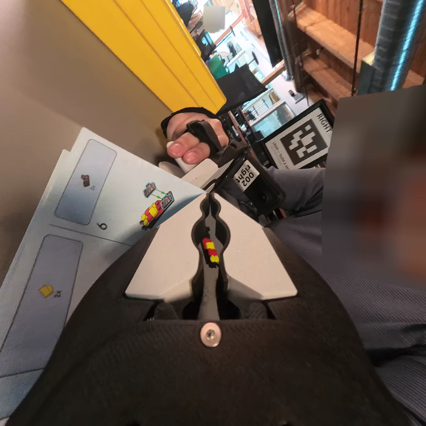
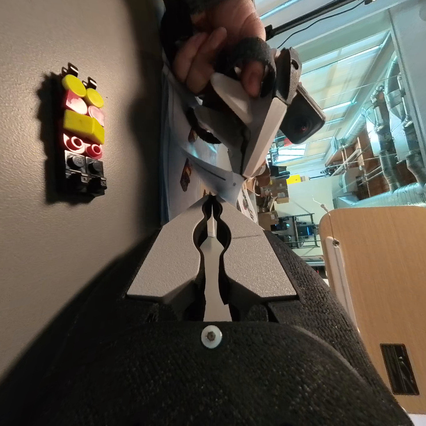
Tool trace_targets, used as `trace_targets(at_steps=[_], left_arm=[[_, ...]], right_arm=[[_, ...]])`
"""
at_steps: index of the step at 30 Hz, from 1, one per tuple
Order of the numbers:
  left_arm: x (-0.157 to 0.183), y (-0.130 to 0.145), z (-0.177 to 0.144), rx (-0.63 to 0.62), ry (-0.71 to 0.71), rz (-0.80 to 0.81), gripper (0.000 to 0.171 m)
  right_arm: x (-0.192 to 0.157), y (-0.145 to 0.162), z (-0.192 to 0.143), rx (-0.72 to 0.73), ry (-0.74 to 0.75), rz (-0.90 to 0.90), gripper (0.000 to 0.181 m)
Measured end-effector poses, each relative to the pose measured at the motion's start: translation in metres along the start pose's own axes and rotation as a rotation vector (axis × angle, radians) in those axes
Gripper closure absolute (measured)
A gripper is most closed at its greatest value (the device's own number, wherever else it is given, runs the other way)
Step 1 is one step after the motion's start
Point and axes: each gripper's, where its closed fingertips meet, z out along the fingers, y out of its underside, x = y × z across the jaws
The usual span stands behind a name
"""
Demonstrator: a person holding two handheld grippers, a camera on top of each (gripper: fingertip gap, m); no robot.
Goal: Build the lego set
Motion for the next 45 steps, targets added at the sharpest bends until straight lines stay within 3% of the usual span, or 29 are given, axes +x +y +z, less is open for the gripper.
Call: trace_targets(at_steps=[3,7,14,19,23,30,39,42,45], left_arm=[[-0.001,-0.002,0.0,0.015,-0.011,0.0,0.17],[0.002,-0.011,-0.002,0.088,-0.041,0.103,0.153],[0.015,-0.027,-0.016,0.325,-0.552,0.729,0.135],[0.008,-0.003,0.0,0.165,-0.84,0.966,0.123],[-0.006,0.009,-0.004,0.043,-1.104,1.052,0.135],[-0.029,0.028,-0.002,-0.248,-1.323,1.271,0.152],[-0.025,0.024,-0.002,-0.323,-1.427,1.461,0.171],[-0.021,0.019,-0.004,-0.269,-1.451,1.448,0.168],[-0.02,0.013,-0.01,-0.173,-1.447,1.33,0.156]], right_arm=[[0.0,0.0,0.0,0.0,-0.002,0.006,0.181],[0.0,0.002,0.0,0.005,-0.007,0.043,0.181],[0.002,0.003,-0.003,0.034,-0.018,0.149,0.181],[0.007,0.003,-0.004,0.05,-0.002,0.18,0.181],[0.008,0.004,-0.004,0.055,0.004,0.195,0.181],[0.008,0.005,-0.003,0.053,0.002,0.2,0.181],[0.007,0.004,-0.003,0.053,-0.002,0.19,0.181],[0.007,0.003,-0.003,0.055,-0.001,0.184,0.181],[0.008,0.001,-0.004,0.067,0.007,0.175,0.181]])
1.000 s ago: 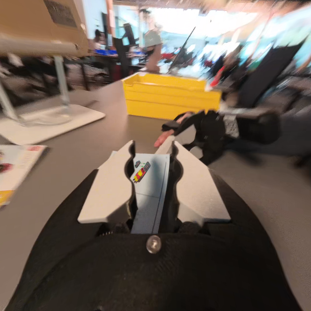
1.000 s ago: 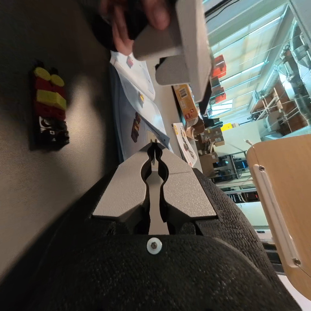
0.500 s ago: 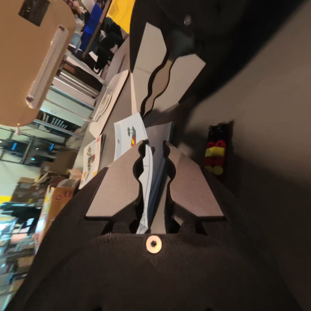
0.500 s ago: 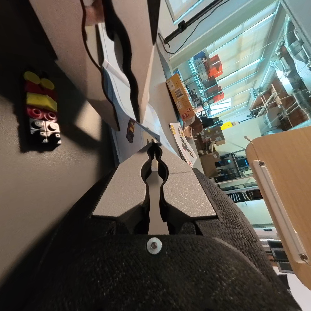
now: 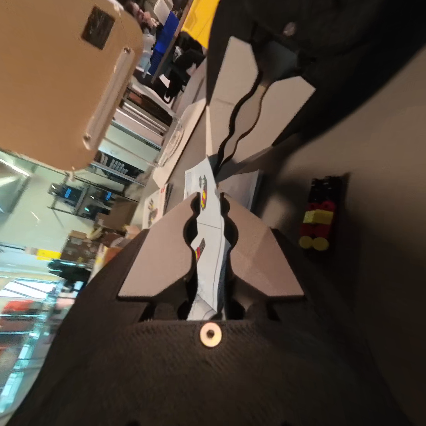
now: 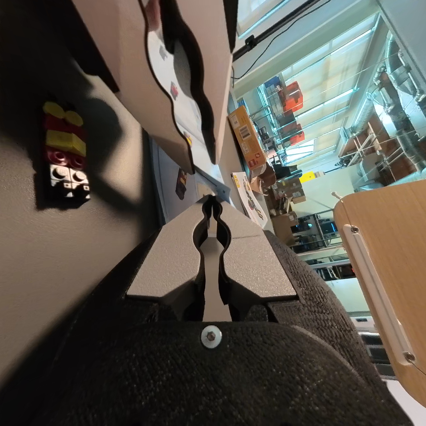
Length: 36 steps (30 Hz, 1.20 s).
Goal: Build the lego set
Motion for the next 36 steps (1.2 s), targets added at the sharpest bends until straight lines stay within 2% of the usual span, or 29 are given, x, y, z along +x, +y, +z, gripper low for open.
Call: trace_targets(at_steps=[2,3,4,7,12,19,36], left_arm=[[-0.001,0.002,0.001,-0.004,0.026,-0.08,0.159],[-0.002,0.002,0.001,0.003,0.031,-0.107,0.169],[-0.003,0.001,0.001,0.016,0.04,-0.134,0.171],[-0.009,-0.001,-0.001,0.044,0.082,-0.267,0.171],[-0.023,0.002,-0.003,0.081,0.11,-0.444,0.171],[-0.016,0.0,-0.001,0.076,0.127,-0.395,0.171],[-0.018,0.001,0.0,0.075,0.13,-0.408,0.171]], right_arm=[[0.001,-0.002,0.0,0.005,0.009,-0.009,0.181],[0.002,-0.003,-0.001,0.009,0.015,-0.011,0.181],[0.004,-0.004,-0.001,0.014,0.022,-0.009,0.181],[0.016,-0.009,-0.005,0.045,0.084,0.014,0.181],[0.028,-0.027,-0.015,0.164,0.114,0.125,0.159],[0.018,-0.032,-0.011,0.187,0.032,0.194,0.142],[0.019,-0.031,-0.014,0.196,0.033,0.214,0.152]])
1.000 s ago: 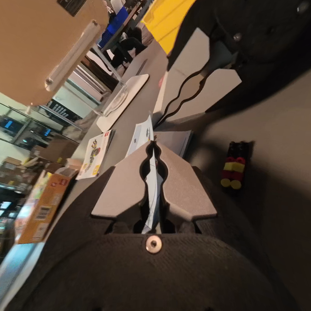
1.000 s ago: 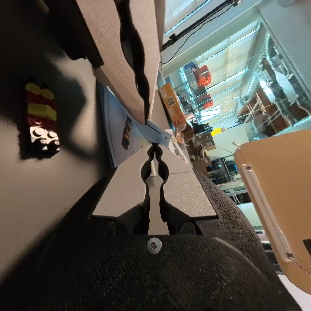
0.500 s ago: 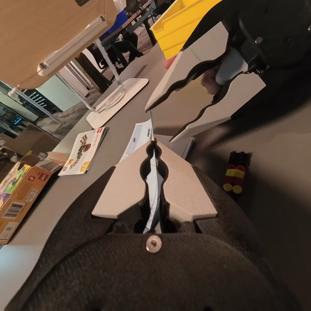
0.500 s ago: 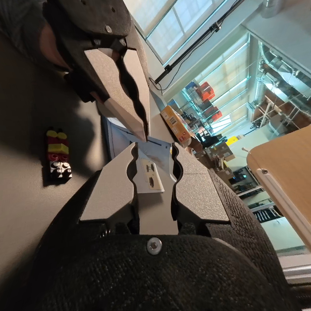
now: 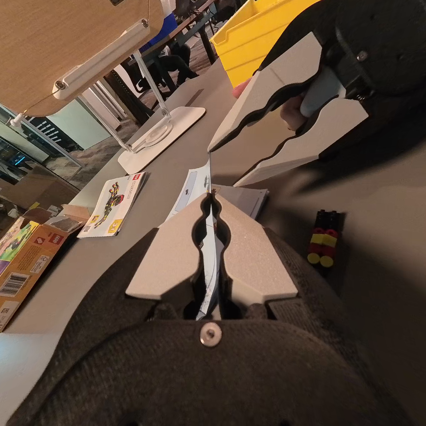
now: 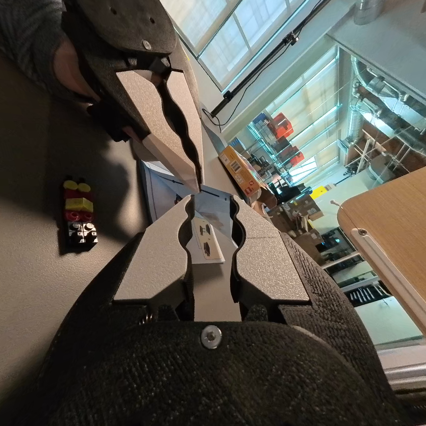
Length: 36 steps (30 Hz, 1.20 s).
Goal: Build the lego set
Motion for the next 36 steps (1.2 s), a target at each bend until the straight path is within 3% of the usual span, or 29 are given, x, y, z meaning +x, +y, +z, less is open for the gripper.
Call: trace_targets(at_steps=[36], left_arm=[[-0.0041,0.0015,-0.0001,-0.003,0.002,-0.045,0.171]], right_arm=[[0.0004,-0.0024,-0.002,0.013,0.012,-0.012,0.158]])
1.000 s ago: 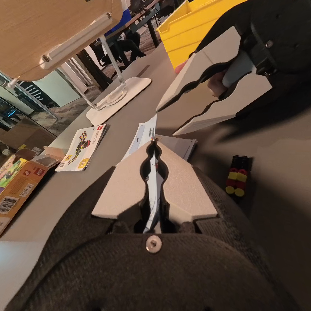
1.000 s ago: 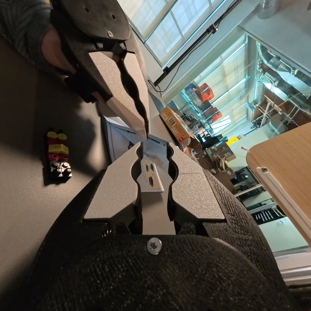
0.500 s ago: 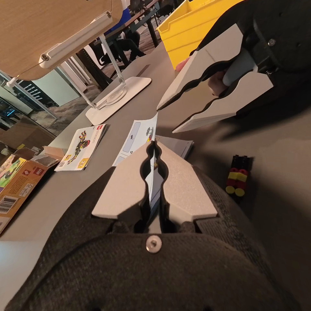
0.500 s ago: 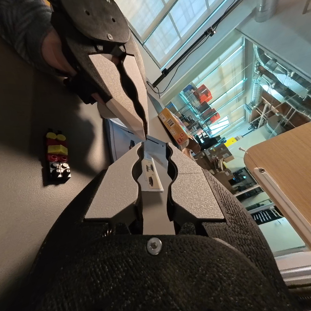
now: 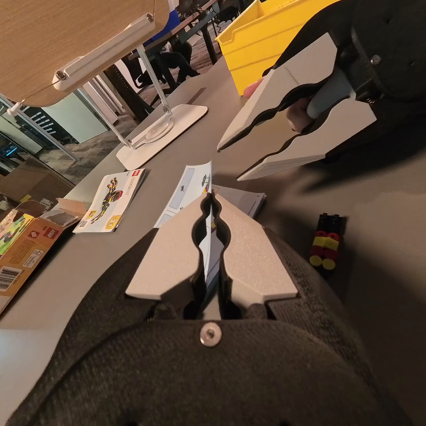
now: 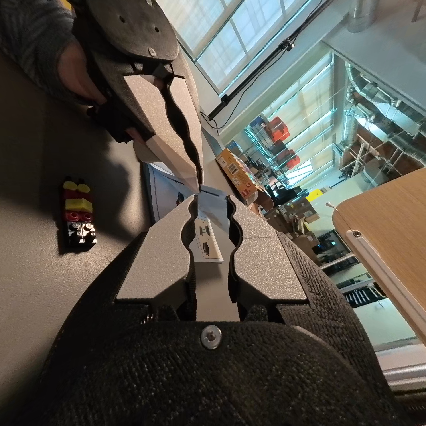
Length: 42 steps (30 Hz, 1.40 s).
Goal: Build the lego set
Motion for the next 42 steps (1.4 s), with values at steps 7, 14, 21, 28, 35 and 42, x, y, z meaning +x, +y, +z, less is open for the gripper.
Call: trace_targets(at_steps=[7,14,21,28,35,42], left_arm=[[0.0025,0.0001,0.0003,-0.003,0.008,0.017,0.171],[0.0047,0.0001,0.0003,-0.004,0.011,0.036,0.171],[0.0049,-0.0001,0.0001,-0.003,0.012,0.035,0.171],[0.0047,-0.0001,-0.0001,-0.003,0.013,0.031,0.171],[0.0045,-0.0001,-0.0002,-0.004,0.012,0.03,0.171],[0.0061,0.0,-0.0003,-0.004,0.025,0.031,0.171]], right_arm=[[0.0011,0.0003,0.0002,-0.001,0.005,0.003,0.158],[0.0001,0.0011,0.0008,-0.005,-0.002,0.004,0.158],[0.0033,0.001,0.0003,-0.003,0.011,0.015,0.158],[0.0012,0.0012,0.0007,-0.006,0.001,0.009,0.159],[0.0012,0.0011,0.0006,-0.007,0.002,-0.001,0.161],[0.0064,0.0039,0.0004,-0.031,0.05,-0.059,0.174]])
